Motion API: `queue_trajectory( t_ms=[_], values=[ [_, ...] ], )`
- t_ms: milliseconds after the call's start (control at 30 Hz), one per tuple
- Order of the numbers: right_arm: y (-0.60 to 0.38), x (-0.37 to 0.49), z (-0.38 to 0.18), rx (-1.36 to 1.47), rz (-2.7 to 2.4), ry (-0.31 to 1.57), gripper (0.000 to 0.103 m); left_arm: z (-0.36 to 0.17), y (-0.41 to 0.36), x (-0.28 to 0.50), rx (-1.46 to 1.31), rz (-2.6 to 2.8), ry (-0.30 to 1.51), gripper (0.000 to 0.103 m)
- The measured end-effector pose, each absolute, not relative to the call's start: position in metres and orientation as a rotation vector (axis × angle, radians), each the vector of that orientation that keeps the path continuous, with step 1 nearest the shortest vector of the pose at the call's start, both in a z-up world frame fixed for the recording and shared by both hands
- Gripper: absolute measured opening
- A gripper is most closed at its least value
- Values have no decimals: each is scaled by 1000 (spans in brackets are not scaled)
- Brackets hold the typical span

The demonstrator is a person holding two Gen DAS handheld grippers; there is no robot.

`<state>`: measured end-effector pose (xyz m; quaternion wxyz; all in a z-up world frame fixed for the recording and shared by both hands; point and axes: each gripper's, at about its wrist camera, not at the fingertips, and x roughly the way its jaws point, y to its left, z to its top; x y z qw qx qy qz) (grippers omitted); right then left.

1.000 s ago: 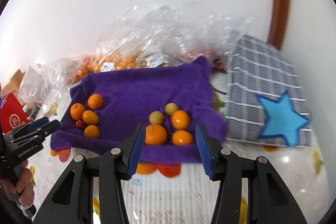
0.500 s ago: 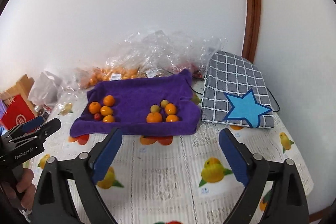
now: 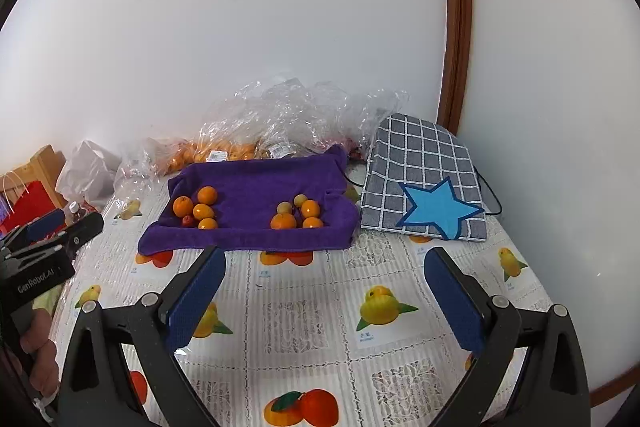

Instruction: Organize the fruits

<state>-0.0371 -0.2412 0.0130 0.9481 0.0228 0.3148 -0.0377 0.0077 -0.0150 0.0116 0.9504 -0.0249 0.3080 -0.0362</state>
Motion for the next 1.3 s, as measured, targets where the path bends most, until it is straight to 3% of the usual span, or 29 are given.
queue_trajectory(
  t_ms=[1300],
  values=[
    [-252,-50,7,105,-79,637,98,14,-19,3,-22,-48,628,88]
  ],
)
